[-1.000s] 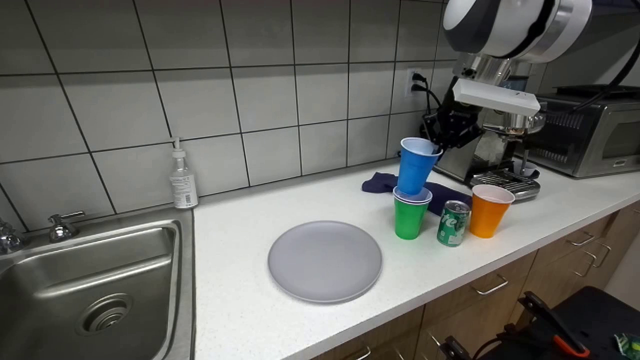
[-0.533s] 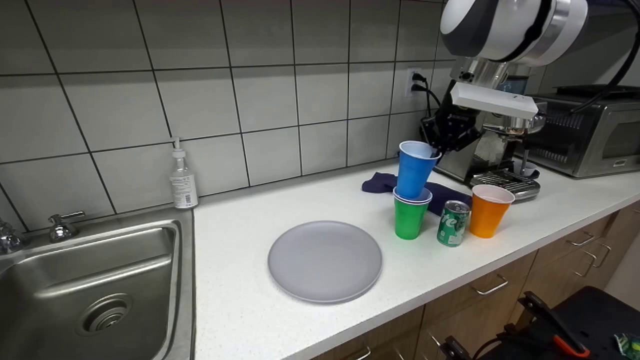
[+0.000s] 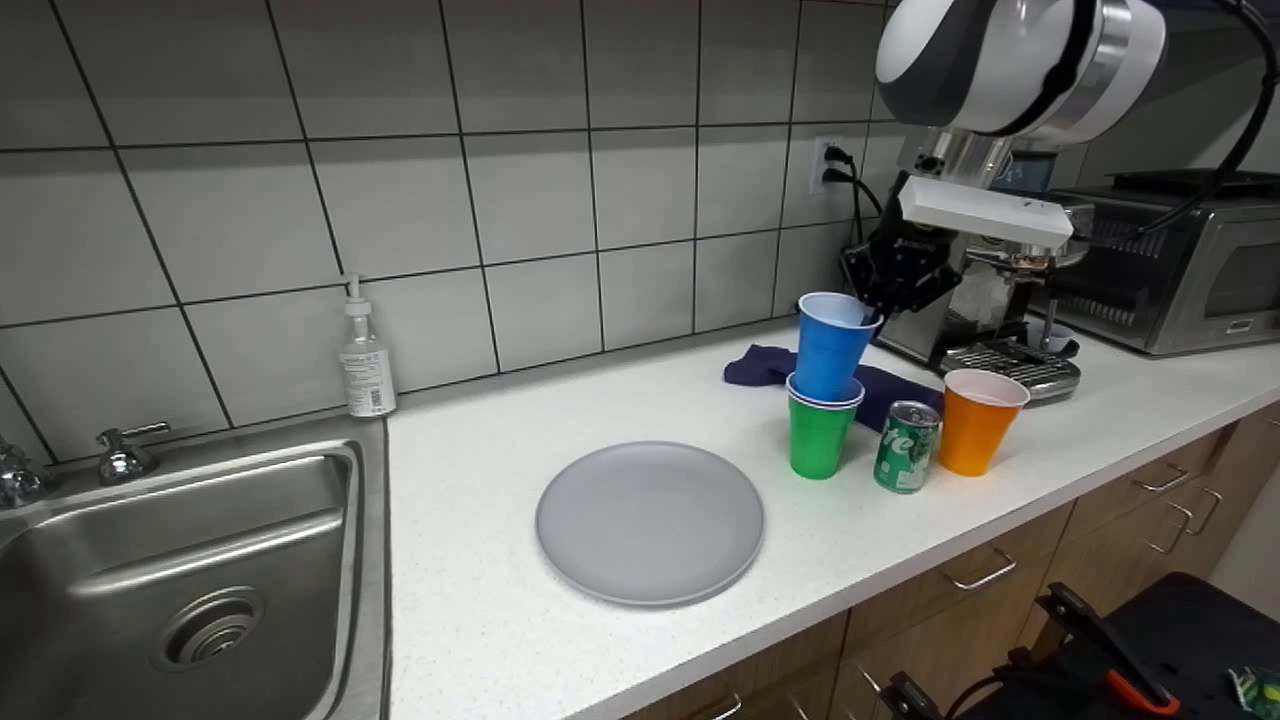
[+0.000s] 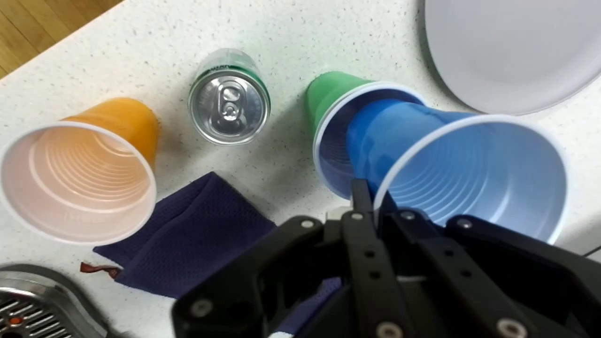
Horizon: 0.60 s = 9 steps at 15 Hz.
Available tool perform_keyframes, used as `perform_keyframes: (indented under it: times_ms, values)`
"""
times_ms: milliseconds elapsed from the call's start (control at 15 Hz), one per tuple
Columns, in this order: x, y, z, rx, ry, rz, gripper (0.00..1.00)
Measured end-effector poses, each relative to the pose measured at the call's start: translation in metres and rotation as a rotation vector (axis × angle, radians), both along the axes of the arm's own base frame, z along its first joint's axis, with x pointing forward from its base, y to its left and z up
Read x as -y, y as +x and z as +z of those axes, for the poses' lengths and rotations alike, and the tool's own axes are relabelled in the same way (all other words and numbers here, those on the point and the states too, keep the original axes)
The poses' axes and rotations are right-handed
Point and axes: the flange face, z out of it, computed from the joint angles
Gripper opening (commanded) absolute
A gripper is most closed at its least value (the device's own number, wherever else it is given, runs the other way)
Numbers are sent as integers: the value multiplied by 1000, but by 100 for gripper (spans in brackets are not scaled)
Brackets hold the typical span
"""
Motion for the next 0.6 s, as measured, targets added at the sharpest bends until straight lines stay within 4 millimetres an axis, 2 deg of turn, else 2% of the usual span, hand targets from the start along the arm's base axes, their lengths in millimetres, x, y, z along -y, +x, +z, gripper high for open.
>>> perform_keyframes:
  times_ms: [600]
  values:
    - [1, 2, -17, -24, -15, -2, 1]
